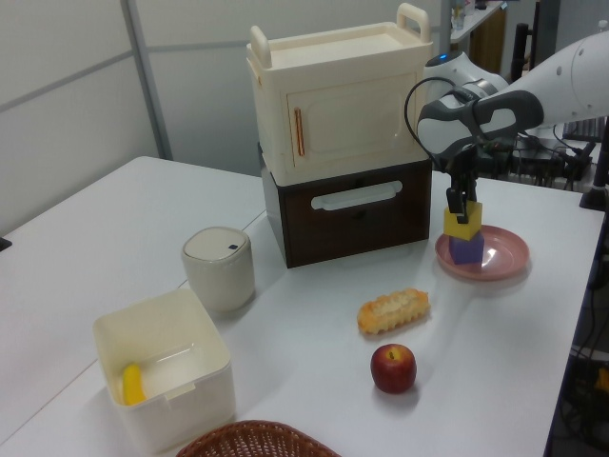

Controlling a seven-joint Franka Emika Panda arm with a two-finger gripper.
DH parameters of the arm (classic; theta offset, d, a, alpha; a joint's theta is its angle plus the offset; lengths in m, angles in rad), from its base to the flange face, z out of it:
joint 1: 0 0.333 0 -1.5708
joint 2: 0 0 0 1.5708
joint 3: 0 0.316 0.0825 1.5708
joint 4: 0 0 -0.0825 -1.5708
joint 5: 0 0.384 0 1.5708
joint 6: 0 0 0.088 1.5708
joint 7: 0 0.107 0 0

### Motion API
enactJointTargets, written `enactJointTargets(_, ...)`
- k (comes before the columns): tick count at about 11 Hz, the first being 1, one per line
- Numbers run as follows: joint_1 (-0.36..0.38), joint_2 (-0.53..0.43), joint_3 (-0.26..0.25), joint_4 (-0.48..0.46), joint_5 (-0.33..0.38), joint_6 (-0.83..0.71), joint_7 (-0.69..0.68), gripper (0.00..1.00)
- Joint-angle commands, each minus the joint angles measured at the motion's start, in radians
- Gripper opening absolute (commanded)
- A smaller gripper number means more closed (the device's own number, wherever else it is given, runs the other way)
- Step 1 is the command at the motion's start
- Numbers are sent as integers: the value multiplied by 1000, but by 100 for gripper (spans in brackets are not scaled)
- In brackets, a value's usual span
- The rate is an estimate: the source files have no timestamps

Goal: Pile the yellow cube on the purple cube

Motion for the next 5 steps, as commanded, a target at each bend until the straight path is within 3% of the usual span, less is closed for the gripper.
enactJointTargets(1, 7, -9, -7, -10, -28, 1, -2, 100)
enactJointTargets(5, 22, -79, 9, -2, -20, -77, 36, 100)
